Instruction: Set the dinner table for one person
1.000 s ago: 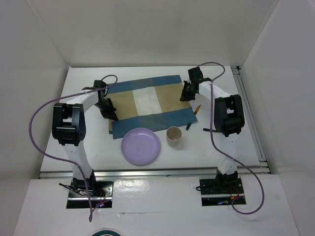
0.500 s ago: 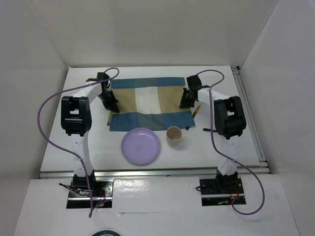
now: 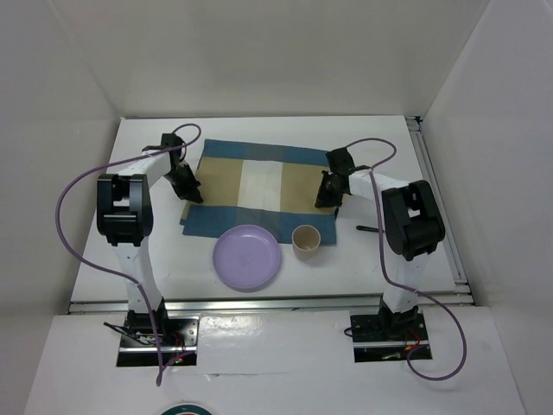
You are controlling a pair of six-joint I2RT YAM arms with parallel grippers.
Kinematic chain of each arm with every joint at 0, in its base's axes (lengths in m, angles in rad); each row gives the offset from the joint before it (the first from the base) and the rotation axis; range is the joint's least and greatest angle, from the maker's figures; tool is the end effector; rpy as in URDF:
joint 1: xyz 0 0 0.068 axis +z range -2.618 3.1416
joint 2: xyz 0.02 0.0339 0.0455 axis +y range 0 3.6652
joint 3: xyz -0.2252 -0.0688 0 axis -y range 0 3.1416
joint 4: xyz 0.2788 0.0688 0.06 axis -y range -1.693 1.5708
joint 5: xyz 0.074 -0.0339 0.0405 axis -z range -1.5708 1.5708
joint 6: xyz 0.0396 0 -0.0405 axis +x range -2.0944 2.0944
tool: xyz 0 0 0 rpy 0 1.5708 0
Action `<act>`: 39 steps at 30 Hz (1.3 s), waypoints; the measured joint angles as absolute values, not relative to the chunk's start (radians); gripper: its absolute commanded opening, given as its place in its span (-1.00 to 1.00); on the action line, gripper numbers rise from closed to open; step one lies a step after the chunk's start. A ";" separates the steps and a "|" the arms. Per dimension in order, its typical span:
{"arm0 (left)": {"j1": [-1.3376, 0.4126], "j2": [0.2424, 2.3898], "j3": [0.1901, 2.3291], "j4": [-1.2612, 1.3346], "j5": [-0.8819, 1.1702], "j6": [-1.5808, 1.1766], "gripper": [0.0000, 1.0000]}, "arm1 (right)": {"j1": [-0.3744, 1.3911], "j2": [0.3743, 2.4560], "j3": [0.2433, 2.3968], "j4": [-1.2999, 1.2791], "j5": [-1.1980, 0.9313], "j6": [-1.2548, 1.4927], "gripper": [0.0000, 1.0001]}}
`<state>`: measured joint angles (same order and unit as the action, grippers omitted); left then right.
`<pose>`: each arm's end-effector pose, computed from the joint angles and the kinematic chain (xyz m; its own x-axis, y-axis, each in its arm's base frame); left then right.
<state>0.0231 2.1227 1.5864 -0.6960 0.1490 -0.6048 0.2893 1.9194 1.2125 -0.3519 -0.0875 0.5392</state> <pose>0.4460 0.0044 0.1076 -0.7908 -0.5807 -0.1935 -0.5144 0.8018 -0.3040 0.3857 0.1184 0.0908 -0.8840 0.2705 -0.3813 0.1499 0.9365 0.3169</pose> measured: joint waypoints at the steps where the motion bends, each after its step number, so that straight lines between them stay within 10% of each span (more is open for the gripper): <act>1: 0.023 2.101 1.549 -0.686 0.149 -0.606 -1.00 | 0.287 1.915 1.207 -0.352 -0.084 0.542 -1.00; 15: 0.016 1.976 1.365 -0.636 0.136 -0.611 -1.00 | 0.276 1.938 1.290 -0.459 -0.058 0.524 -1.00; 21: 0.014 1.938 1.316 -0.644 0.115 -0.611 -1.00 | 0.271 1.893 1.361 -0.518 -0.067 0.512 -0.01; 27: 0.005 1.925 1.309 -0.679 0.082 -0.610 -0.95 | 0.290 1.638 1.340 -0.564 -0.086 0.505 0.52; 34: 0.002 1.922 1.393 -0.744 0.044 -0.604 -0.11 | 0.421 1.325 1.176 -0.651 -0.071 0.522 0.78; 39: 0.002 1.906 1.473 -0.762 0.030 -0.599 0.03 | 0.488 1.252 1.048 -0.751 -0.059 0.553 0.75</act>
